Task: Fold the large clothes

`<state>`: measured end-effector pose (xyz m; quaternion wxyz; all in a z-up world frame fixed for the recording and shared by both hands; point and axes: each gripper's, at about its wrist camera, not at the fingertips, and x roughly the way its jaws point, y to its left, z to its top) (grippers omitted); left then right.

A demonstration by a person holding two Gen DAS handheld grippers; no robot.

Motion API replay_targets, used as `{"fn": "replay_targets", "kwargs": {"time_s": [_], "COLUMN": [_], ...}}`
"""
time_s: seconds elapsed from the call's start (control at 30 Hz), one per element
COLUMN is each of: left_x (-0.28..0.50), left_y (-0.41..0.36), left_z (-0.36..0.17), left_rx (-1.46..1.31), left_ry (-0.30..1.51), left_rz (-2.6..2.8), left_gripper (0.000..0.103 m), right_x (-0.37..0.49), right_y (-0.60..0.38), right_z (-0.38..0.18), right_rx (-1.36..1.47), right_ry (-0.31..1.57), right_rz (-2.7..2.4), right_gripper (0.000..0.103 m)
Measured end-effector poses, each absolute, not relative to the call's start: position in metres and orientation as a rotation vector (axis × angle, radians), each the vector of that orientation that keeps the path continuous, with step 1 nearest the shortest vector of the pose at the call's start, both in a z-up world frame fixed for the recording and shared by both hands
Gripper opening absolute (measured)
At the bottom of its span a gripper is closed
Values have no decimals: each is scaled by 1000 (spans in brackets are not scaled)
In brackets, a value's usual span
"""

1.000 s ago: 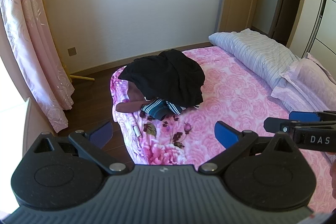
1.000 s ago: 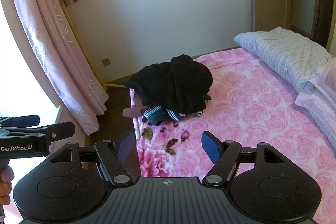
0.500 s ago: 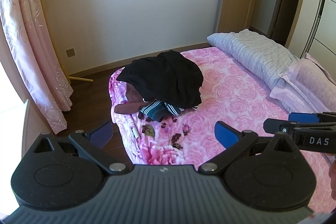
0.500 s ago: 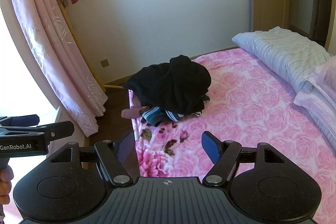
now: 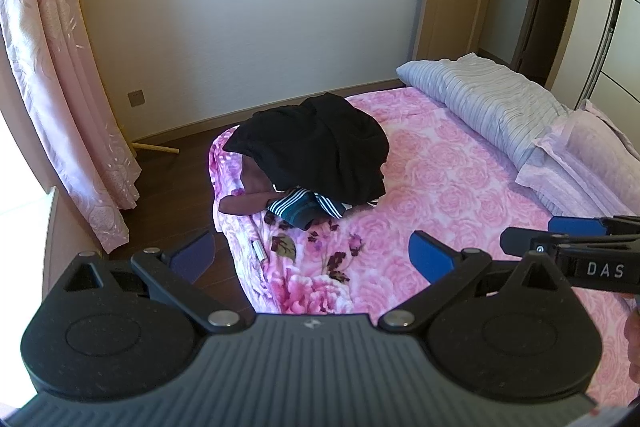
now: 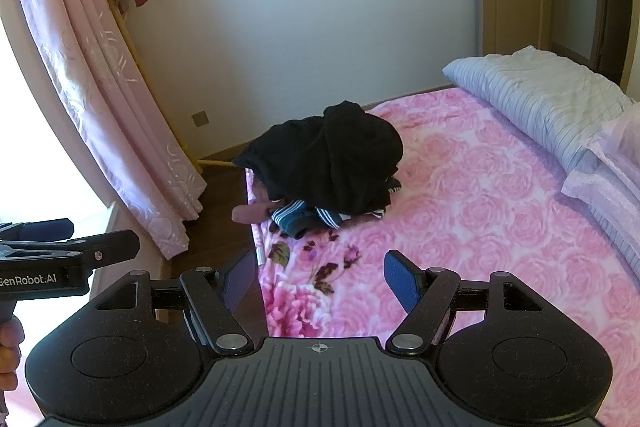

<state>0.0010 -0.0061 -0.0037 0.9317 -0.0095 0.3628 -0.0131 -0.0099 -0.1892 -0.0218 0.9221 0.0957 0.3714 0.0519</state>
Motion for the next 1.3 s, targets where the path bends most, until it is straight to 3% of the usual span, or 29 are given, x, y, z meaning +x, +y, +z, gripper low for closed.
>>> {"fn": "replay_targets", "kwargs": {"time_s": [0.87,1.3], "left_x": [23,79], "left_y": [-18,13], "left_z": [-13,-43], "left_rx": [10,-7], "left_ry": [807,890], "left_rz": [-32,-20], "left_gripper": [102,102], "right_x": [4,46], "right_y": [-209,-203], "right_z": [-38,-64], "right_rx": [253,247], "right_ry": [803,869], "right_rz": [110,139], "right_gripper": [69,69]}}
